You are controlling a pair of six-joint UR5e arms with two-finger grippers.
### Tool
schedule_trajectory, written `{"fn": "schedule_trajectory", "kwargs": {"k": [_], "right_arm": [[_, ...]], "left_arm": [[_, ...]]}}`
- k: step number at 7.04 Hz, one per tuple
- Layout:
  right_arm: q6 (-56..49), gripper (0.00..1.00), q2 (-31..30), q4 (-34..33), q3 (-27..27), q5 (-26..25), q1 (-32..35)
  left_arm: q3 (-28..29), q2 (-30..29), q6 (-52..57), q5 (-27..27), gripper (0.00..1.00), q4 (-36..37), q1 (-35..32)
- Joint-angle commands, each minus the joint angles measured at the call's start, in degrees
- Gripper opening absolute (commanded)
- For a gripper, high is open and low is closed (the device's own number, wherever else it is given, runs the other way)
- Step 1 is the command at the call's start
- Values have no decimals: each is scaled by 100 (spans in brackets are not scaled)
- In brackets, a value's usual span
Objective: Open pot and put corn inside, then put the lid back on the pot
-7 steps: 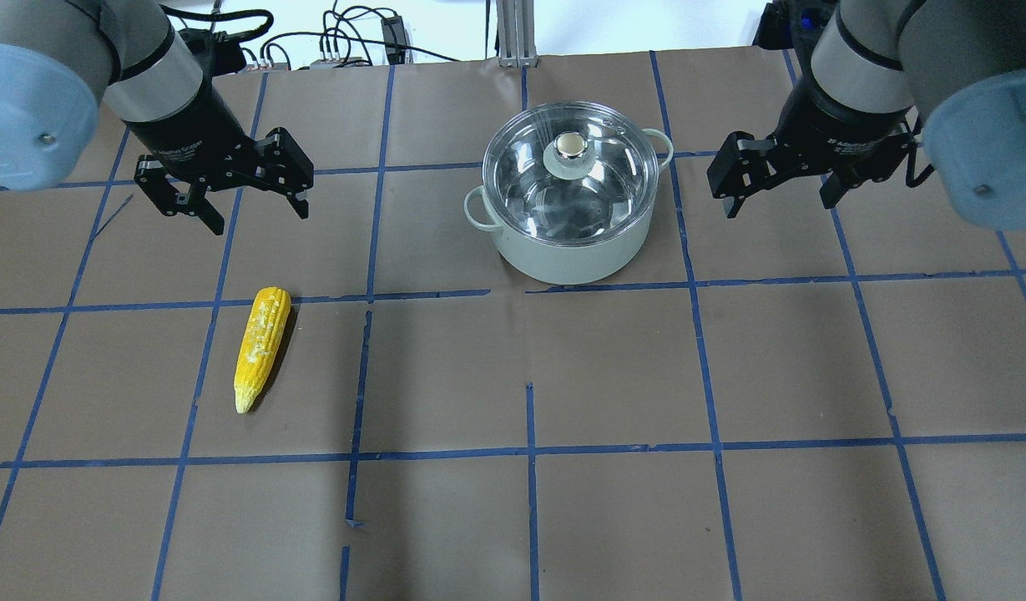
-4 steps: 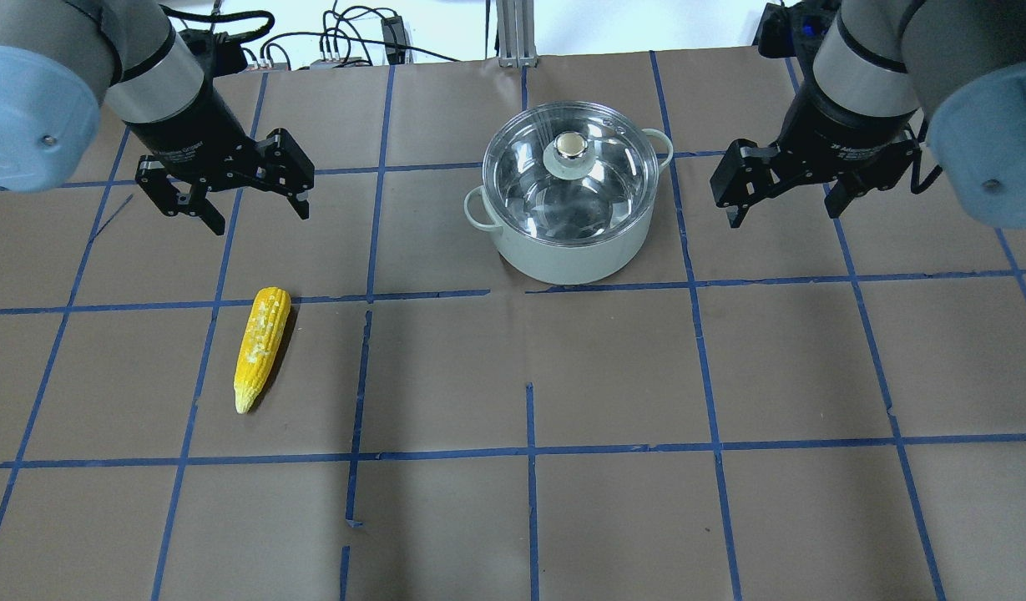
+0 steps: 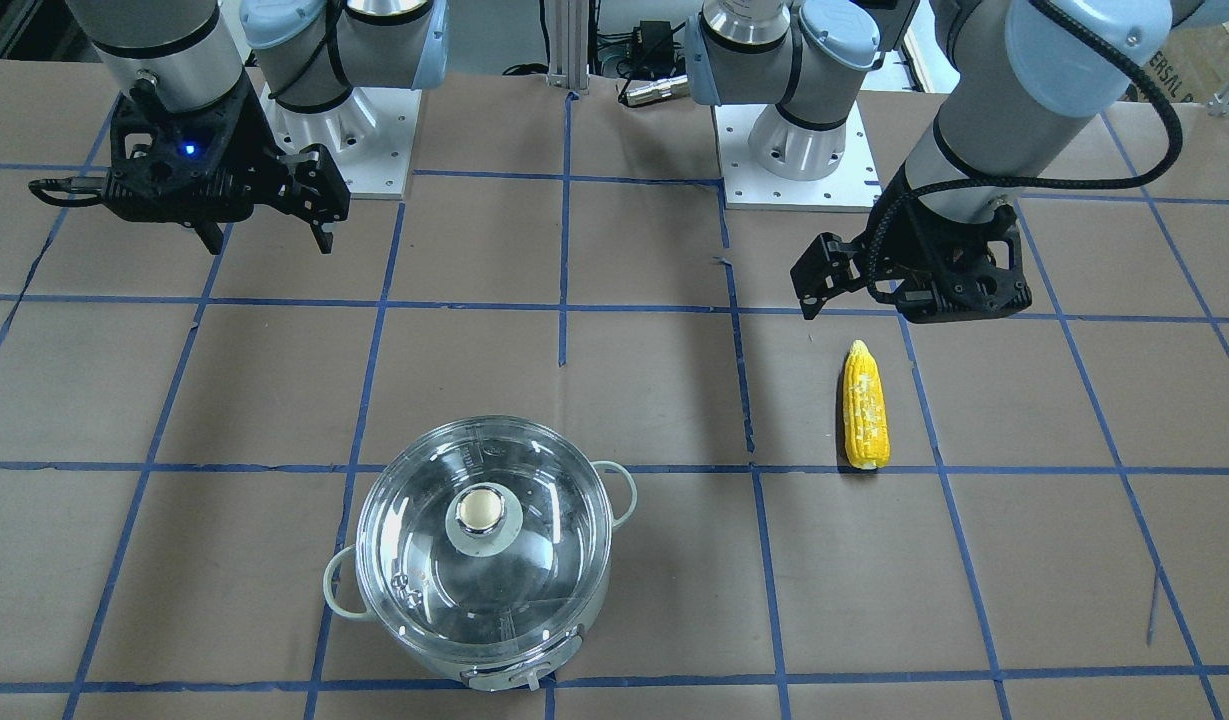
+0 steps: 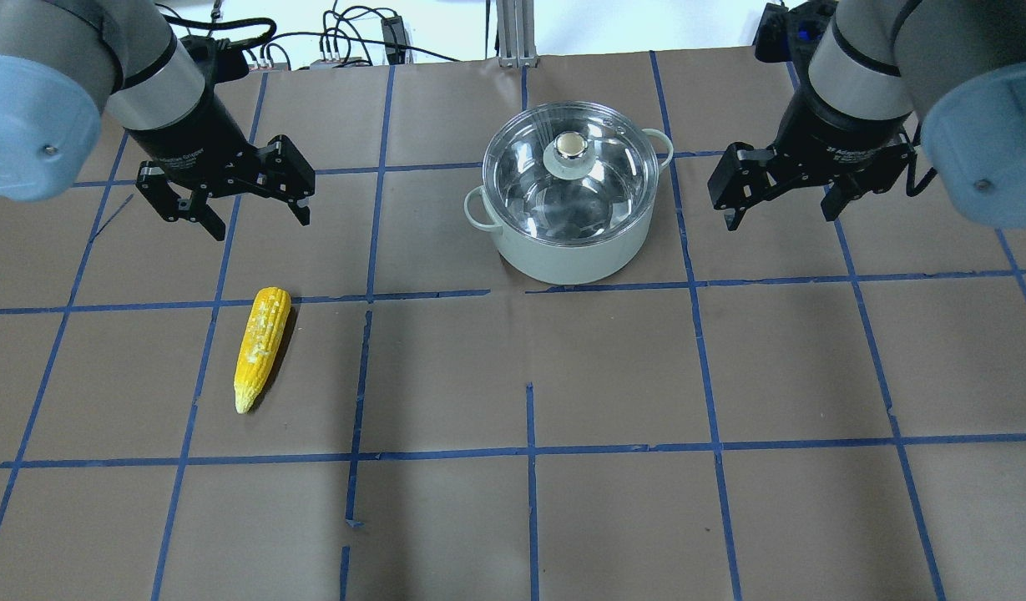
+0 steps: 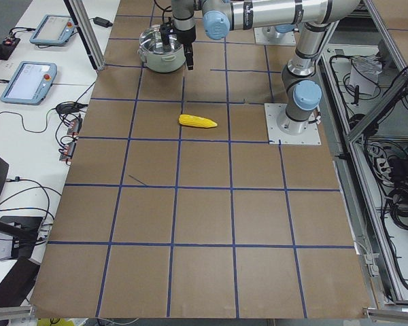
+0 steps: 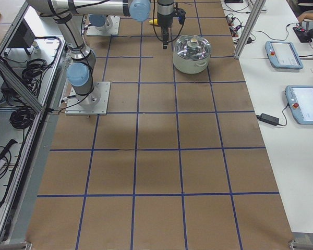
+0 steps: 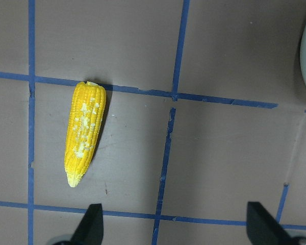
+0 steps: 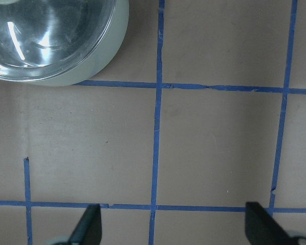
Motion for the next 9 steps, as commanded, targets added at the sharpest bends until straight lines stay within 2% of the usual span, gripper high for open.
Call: {"fn": "schedule_trajectory", "kwargs": {"k": [1, 3, 4, 6, 7, 9], "right_arm": [[97, 100, 202, -280, -62, 52, 50], [289, 99, 851, -1079, -229, 18, 347], [490, 100, 1237, -1091, -526, 35, 549], [1045, 100, 1844, -1082, -1158, -8, 823], [846, 99, 2178, -1030, -1562, -9, 858], [335, 95, 2724, -1073, -1995, 70, 1017]], "left_arm": [[-11, 6, -42, 439, 100, -24, -35], [-11, 15, -69, 336, 100, -6, -53], [94, -55, -69, -83, 100, 29, -27], [59, -29, -95, -113, 100, 11, -9], [68, -47, -95, -113, 100, 29, -9], [15, -3, -95, -70, 100, 29, 0]]}}
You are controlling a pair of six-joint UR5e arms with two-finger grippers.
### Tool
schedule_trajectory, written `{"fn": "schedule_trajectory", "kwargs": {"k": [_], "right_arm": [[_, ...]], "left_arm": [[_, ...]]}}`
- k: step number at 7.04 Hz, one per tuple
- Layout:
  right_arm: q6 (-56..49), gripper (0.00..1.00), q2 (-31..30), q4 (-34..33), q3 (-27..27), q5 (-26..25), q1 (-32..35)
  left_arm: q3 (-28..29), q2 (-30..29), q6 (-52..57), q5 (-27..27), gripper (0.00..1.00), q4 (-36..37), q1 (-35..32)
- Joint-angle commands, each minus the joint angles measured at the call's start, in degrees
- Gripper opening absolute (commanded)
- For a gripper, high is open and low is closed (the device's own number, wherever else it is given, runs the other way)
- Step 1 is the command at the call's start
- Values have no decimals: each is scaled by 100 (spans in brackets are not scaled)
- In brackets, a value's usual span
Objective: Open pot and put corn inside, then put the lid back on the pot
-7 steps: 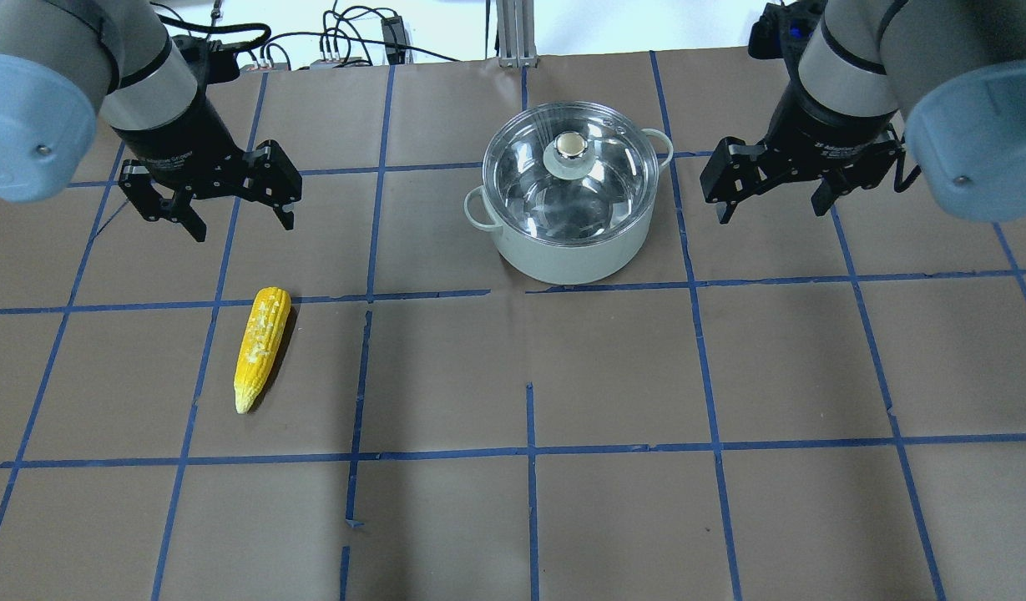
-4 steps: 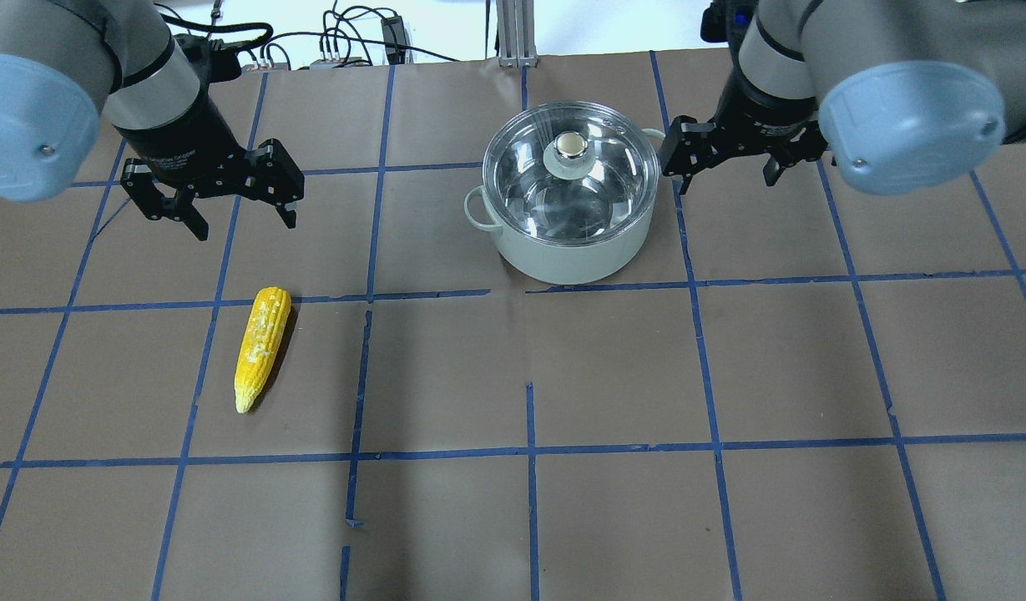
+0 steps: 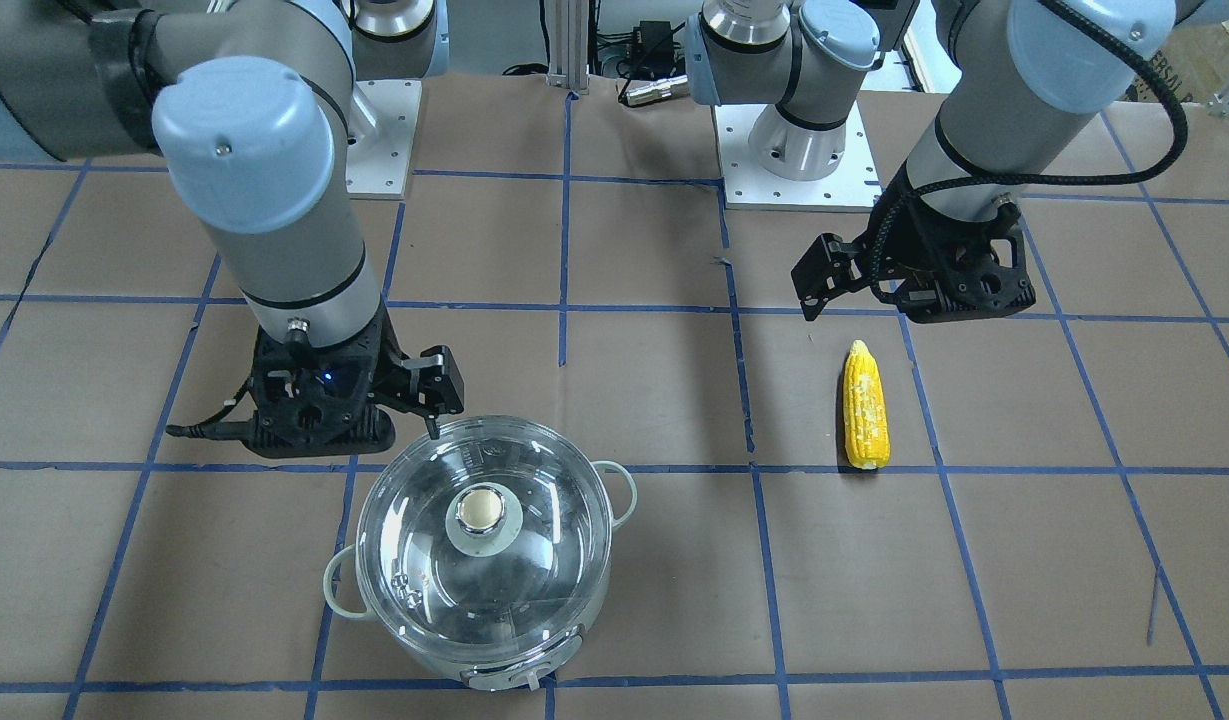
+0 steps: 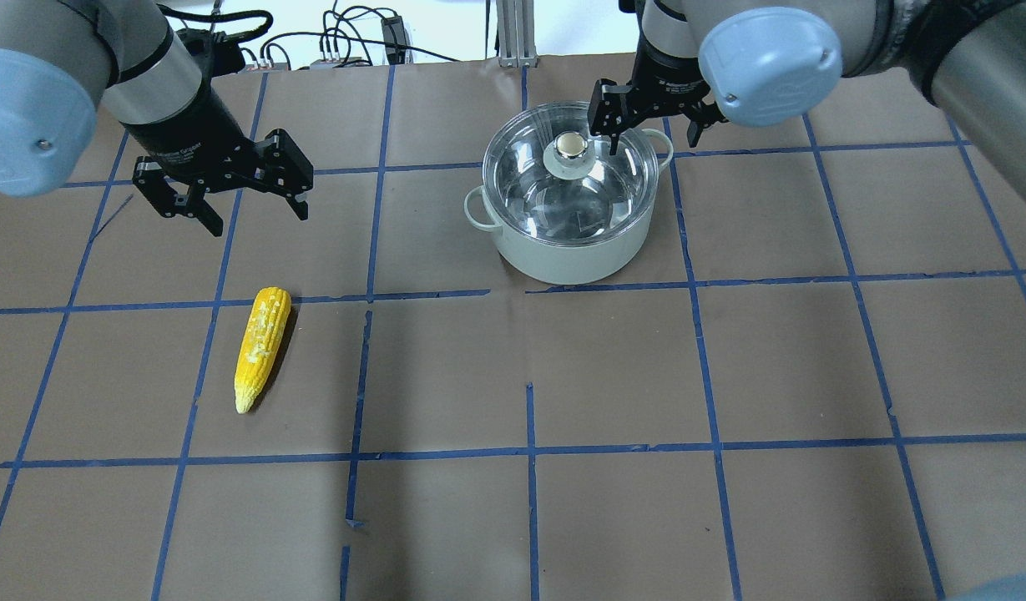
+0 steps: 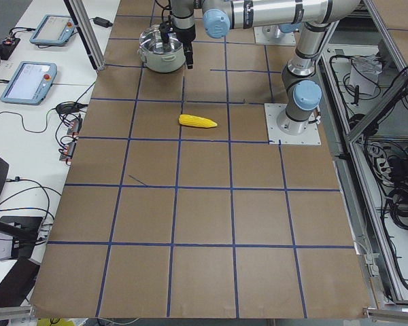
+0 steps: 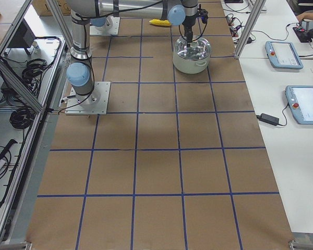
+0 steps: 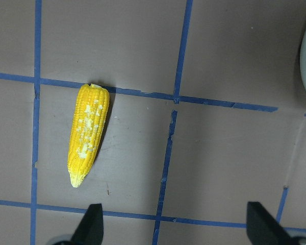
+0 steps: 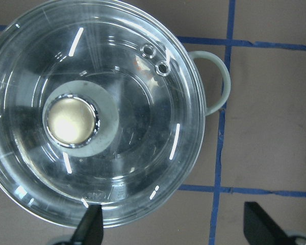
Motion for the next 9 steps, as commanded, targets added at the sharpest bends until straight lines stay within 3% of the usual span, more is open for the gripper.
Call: {"fn": "schedule_trajectory", "kwargs": {"k": [1, 2, 4, 5, 9], "right_arm": [[-632, 94, 589, -28, -527, 49, 87], [-758, 94, 652, -28, -599, 232, 96], [803, 95, 749, -37, -608, 235, 131], [1101, 95, 819, -55, -617, 34, 140], [1631, 95, 811, -55, -626, -21, 307]], "left_arm": [[15, 16, -1, 30, 100, -15, 4], [6, 7, -1, 13, 100, -6, 4], [6, 7, -1, -5, 100, -6, 4], [-3, 7, -79, -13, 100, -6, 4], [24, -2, -36, 74, 100, -15, 4]]}}
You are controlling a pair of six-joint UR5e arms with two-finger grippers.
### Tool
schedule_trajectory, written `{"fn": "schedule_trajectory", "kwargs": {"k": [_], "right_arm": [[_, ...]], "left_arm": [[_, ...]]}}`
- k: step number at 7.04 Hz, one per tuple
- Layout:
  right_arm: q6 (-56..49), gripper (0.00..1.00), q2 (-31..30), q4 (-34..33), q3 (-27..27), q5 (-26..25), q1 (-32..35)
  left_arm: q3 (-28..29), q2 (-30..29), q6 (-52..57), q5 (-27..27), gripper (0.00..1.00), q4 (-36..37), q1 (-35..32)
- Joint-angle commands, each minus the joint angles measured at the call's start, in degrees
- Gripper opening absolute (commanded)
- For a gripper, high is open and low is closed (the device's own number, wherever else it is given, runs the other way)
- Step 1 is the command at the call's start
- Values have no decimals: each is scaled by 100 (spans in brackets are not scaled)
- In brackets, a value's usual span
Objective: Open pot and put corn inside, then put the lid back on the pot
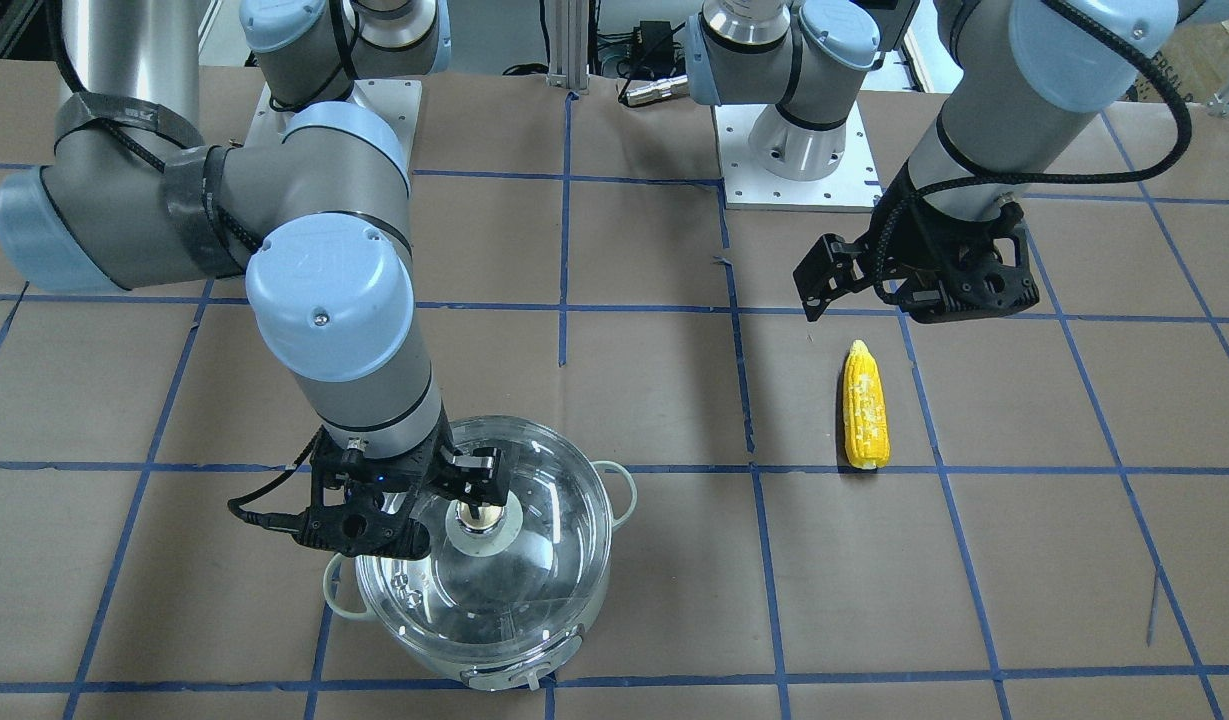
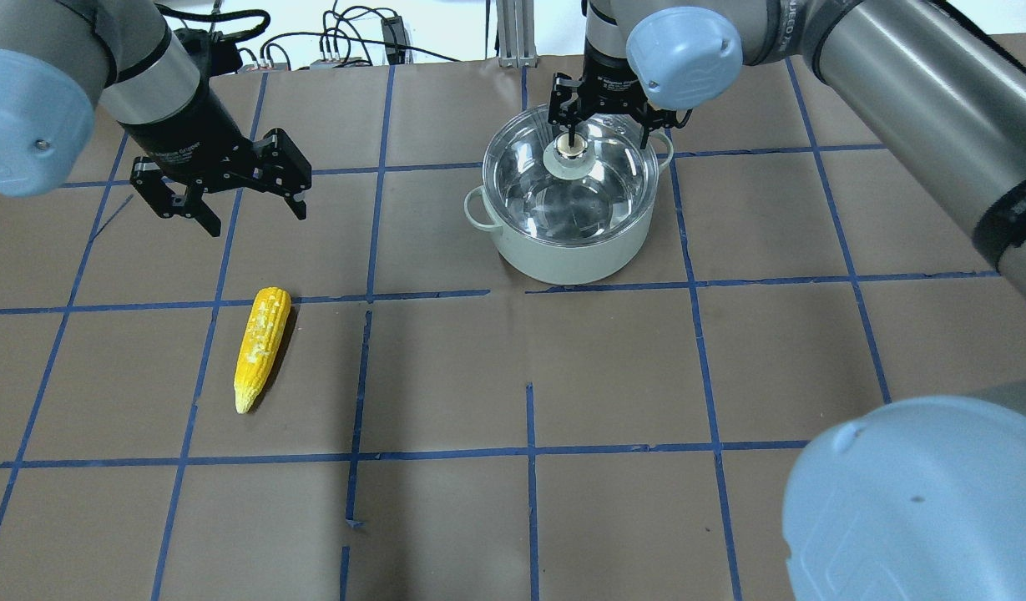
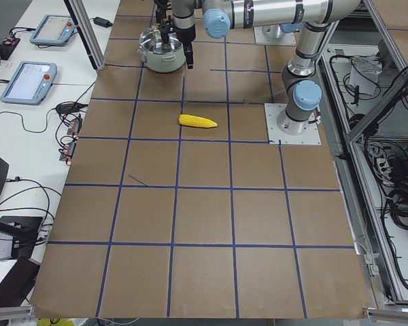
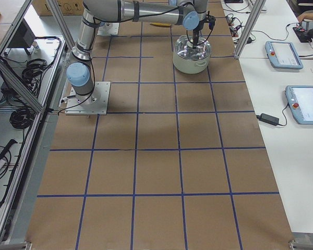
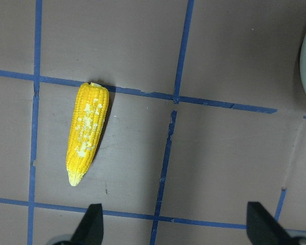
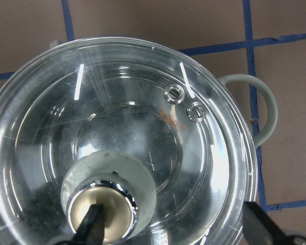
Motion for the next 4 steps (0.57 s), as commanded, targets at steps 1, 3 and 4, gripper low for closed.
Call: {"fn": "schedule_trajectory", "kwargs": {"k": [1, 3, 4], "right_arm": [[148, 95, 4, -15, -28, 19, 102], [340, 95, 65, -6, -124, 54, 172], [359, 94, 135, -6, -204, 45, 199]], "left_arm": [[-106, 3, 155, 24, 100, 75, 35], [-482, -93, 691, 16, 100, 407, 376], [-911, -94, 1293, 24, 100, 1045, 456]]}}
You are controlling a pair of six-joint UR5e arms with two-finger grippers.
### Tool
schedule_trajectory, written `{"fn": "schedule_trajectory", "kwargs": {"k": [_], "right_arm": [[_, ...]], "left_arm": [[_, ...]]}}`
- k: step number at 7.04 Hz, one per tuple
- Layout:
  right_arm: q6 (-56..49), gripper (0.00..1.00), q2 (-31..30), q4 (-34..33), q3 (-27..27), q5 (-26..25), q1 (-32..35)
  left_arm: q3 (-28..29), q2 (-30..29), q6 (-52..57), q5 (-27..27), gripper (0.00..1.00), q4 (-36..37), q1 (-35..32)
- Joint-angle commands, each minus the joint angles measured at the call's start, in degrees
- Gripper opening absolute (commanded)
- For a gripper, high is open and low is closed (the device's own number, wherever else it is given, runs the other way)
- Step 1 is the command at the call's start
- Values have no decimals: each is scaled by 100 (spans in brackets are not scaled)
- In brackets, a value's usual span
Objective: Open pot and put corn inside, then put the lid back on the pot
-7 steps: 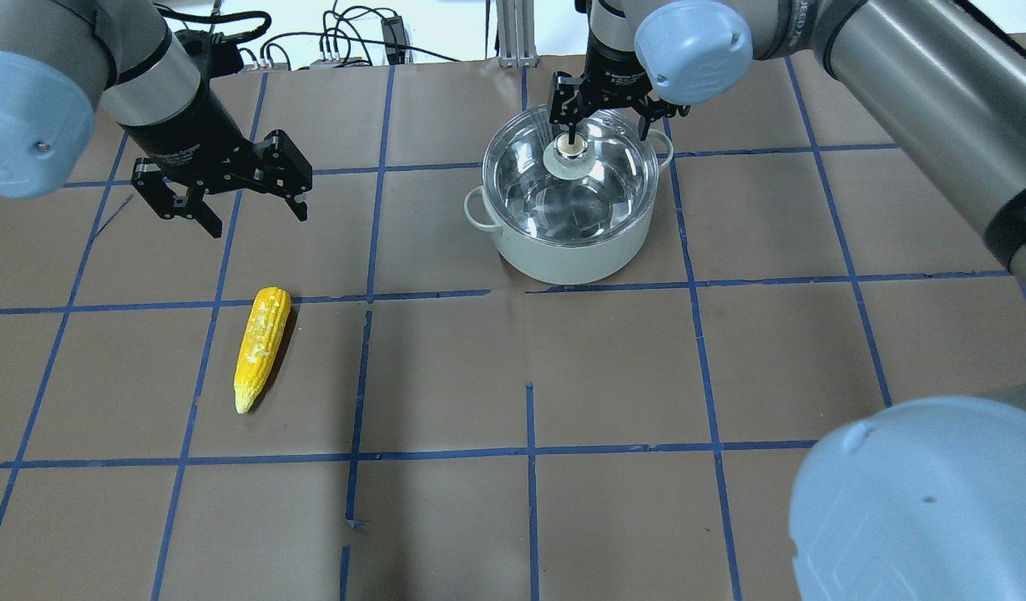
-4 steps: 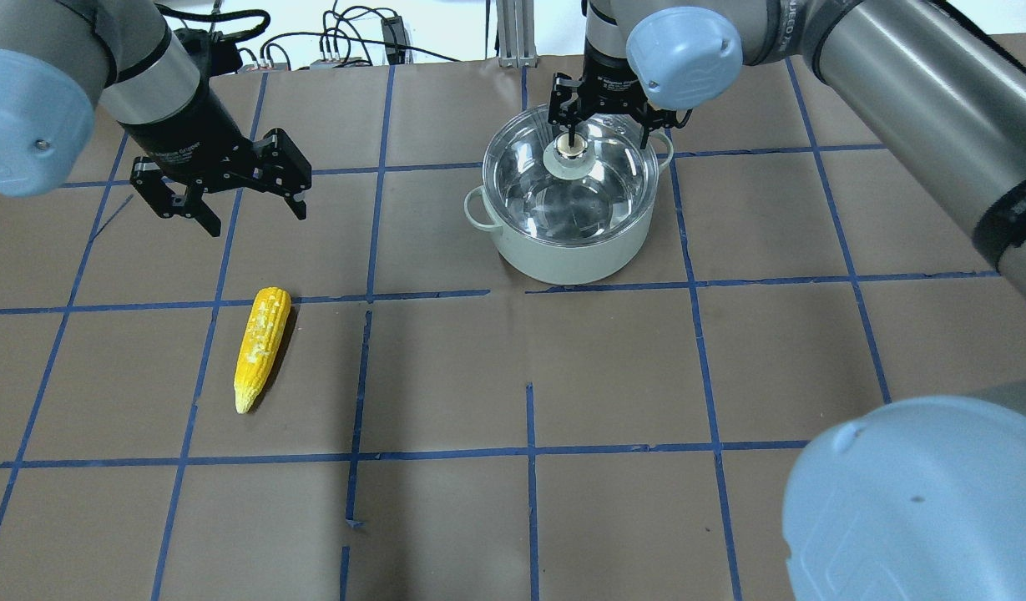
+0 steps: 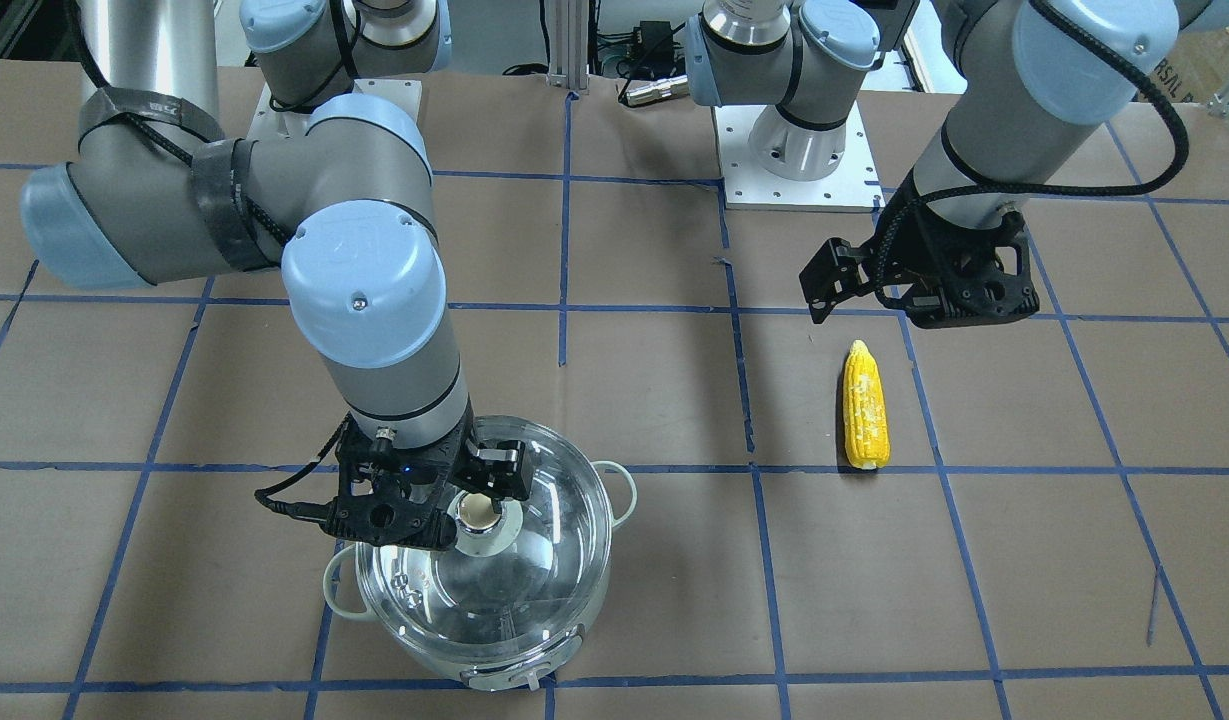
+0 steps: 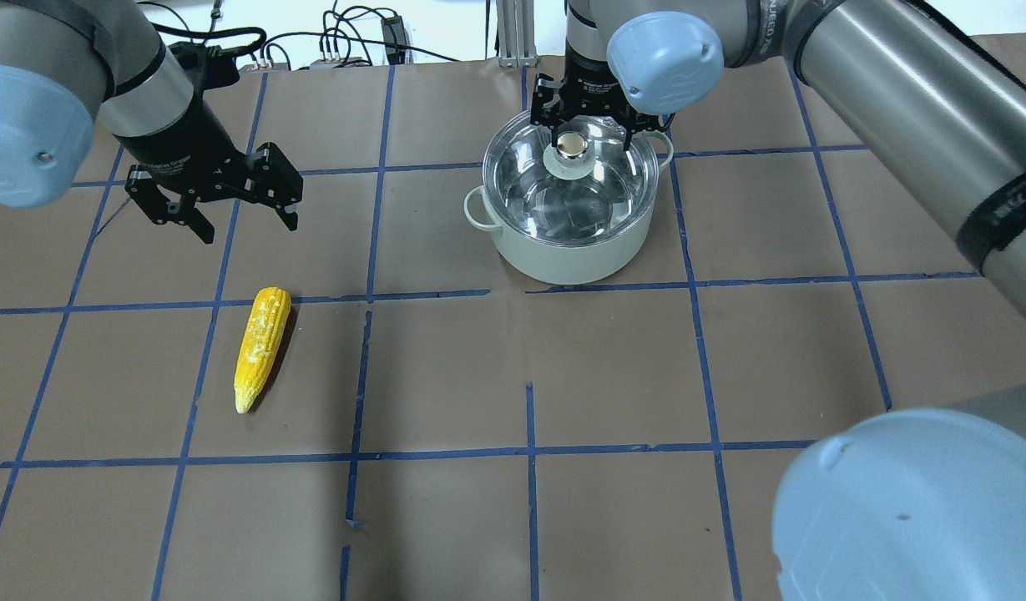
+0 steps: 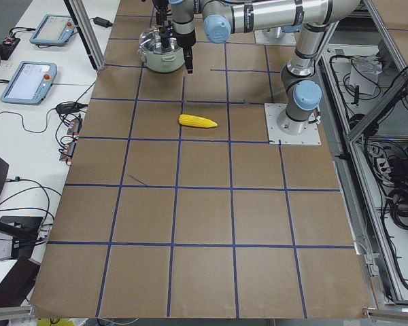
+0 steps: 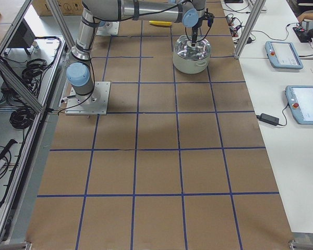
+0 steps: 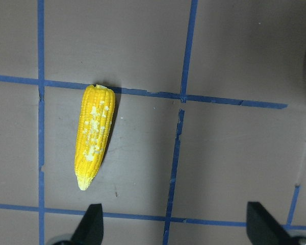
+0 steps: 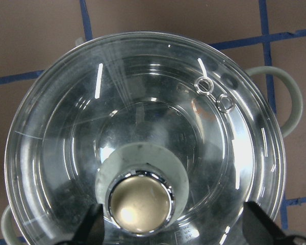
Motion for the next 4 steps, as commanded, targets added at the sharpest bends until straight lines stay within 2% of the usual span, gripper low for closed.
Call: {"fn": "schedule_trajectory", "kwargs": {"k": [1, 2, 3, 4], "right_arm": [[67, 92, 179, -6, -144, -10, 55], [67, 92, 241, -32, -162, -10, 55], [58, 92, 232, -58, -136, -10, 63], [49, 92, 232, -67, -127, -10, 116]], "left_arm": [[-893, -40, 819, -5, 100, 960, 177], [-1341, -136, 891, 4, 100, 1947, 186], [-1633, -154, 979, 39, 100, 2479, 229], [-1705, -224, 1380, 65, 100, 2554, 473]]}}
